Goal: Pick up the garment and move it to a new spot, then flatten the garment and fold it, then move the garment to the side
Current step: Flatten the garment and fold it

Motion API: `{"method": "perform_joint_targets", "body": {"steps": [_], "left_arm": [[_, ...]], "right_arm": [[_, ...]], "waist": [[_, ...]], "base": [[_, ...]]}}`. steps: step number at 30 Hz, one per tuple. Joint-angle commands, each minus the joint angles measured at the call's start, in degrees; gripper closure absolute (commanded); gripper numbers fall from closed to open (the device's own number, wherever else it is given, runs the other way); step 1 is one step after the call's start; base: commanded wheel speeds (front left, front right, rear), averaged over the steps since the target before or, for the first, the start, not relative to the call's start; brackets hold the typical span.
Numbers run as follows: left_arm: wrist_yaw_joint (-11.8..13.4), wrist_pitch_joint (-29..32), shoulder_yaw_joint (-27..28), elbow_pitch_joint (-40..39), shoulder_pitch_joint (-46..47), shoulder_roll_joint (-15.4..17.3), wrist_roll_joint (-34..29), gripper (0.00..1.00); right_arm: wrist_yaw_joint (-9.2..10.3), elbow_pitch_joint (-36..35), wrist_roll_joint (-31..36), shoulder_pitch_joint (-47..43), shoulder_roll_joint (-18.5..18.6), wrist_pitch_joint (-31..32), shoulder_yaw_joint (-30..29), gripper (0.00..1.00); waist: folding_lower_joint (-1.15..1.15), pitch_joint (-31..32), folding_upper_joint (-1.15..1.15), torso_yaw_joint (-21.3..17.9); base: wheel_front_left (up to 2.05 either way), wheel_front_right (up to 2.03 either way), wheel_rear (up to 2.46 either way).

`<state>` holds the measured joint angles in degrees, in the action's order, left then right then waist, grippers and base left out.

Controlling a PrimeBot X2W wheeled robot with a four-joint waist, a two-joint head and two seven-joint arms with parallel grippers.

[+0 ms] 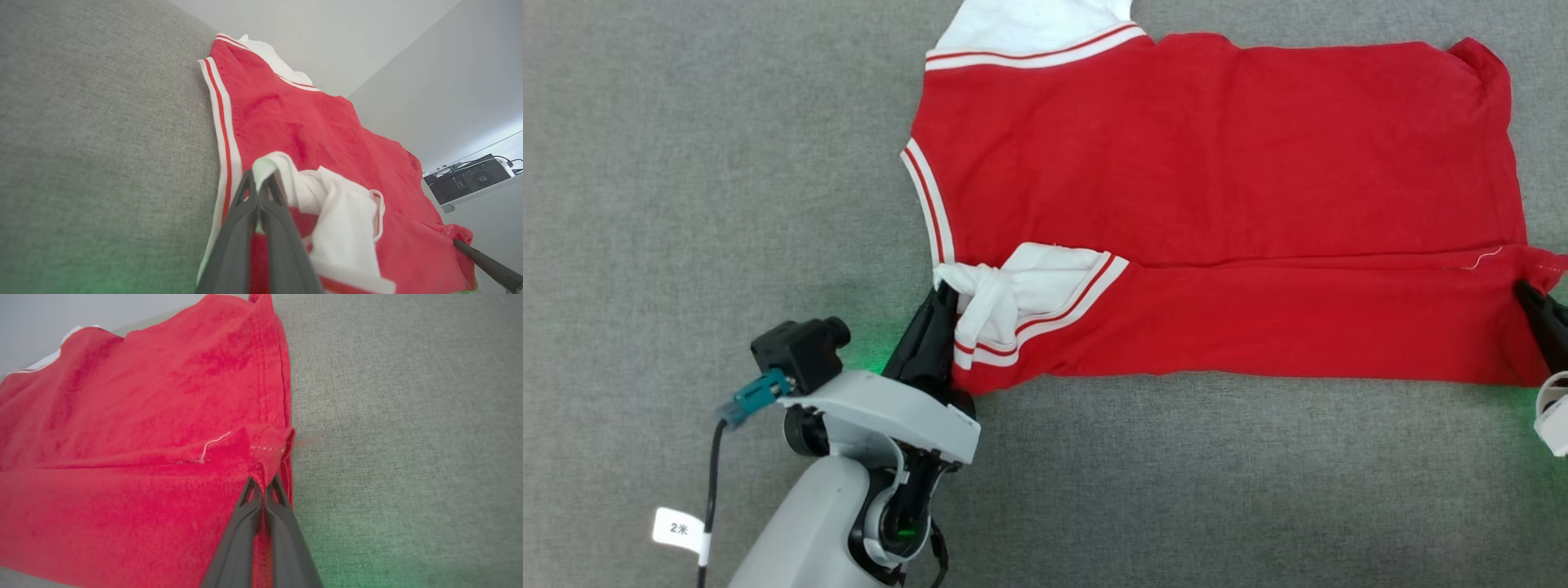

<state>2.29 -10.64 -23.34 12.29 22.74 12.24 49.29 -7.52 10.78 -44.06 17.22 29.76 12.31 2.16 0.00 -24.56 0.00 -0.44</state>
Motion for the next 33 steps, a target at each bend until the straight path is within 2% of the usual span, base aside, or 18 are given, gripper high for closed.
{"method": "perform_joint_targets", "body": {"steps": [1, 15, 16, 17, 18, 19, 25, 26, 28, 33], "left_arm": [[-0.05, 0.02, -0.28, 1.42, -0.12, 0.09, -0.34, 1.00], [0.73, 0.33, -0.82, 4.02, 0.69, 1.00, -1.15, 1.00], [0.86, 0.30, -0.86, 3.99, 0.69, 1.14, -1.32, 0.93], [0.88, 0.26, -0.83, 3.89, 0.74, 1.27, -1.35, 0.70], [0.96, 0.29, -0.82, 3.78, 0.75, 1.50, -1.49, 0.41], [1.23, 0.37, -0.78, 3.56, 0.79, 1.84, -1.73, 0.00], [2.11, 1.74, -0.74, -0.18, 1.23, 3.80, -2.70, 0.00], [2.94, 3.27, -0.61, -2.17, 1.49, 5.89, -3.44, 0.00], [3.47, 4.25, -0.46, -3.34, 1.61, 6.92, -3.68, 0.00], [5.94, 11.74, -0.92, -10.63, 2.28, 12.82, -5.41, 0.00]], "right_arm": [[0.07, 0.75, -0.05, 1.10, 0.03, -0.64, 0.76, 1.00], [0.07, 4.67, -1.44, 2.80, 0.98, -2.56, 4.47, 1.00], [0.07, 4.73, -1.43, 2.94, 1.06, -2.80, 4.78, 0.96], [0.07, 4.72, -1.29, 3.06, 1.10, -3.27, 4.97, 0.65], [0.07, 4.66, -1.13, 3.06, 1.19, -3.74, 5.07, 0.33], [0.07, 4.52, -1.01, 2.94, 1.34, -4.19, 5.11, 0.00], [0.07, 2.93, -0.09, 1.68, 2.29, -6.27, 4.33, 0.00], [0.07, 1.90, 0.52, 0.93, 2.55, -6.76, 3.25, 0.00], [0.07, 1.32, 0.61, 0.63, 2.46, -6.77, 2.62, 0.00], [0.07, -2.60, 1.65, -1.35, 2.16, -6.16, -0.72, 0.00]], "waist": [[0.00, -0.22, 0.00, -0.15], [0.00, -1.01, 0.00, 0.43], [0.00, -0.92, 0.00, 0.49], [0.00, -0.73, 0.00, 0.58], [0.00, -0.41, 0.00, 0.71], [0.00, -0.06, 0.00, 0.85], [0.00, 2.33, 0.00, 1.54], [0.00, 3.34, 0.00, 1.81], [0.00, 3.77, 0.00, 1.90], [0.00, 5.78, 0.00, 2.07]], "base": [[0.00, 0.00, 0.00], [0.00, 0.00, 0.00], [0.00, 0.00, 0.00], [0.00, 0.00, 0.00], [0.00, 0.00, 0.00], [0.00, 0.00, 0.00], [0.00, 0.00, 0.00], [0.00, 0.00, 0.00], [0.00, 0.00, 0.00], [0.00, 0.00, 0.00]]}}
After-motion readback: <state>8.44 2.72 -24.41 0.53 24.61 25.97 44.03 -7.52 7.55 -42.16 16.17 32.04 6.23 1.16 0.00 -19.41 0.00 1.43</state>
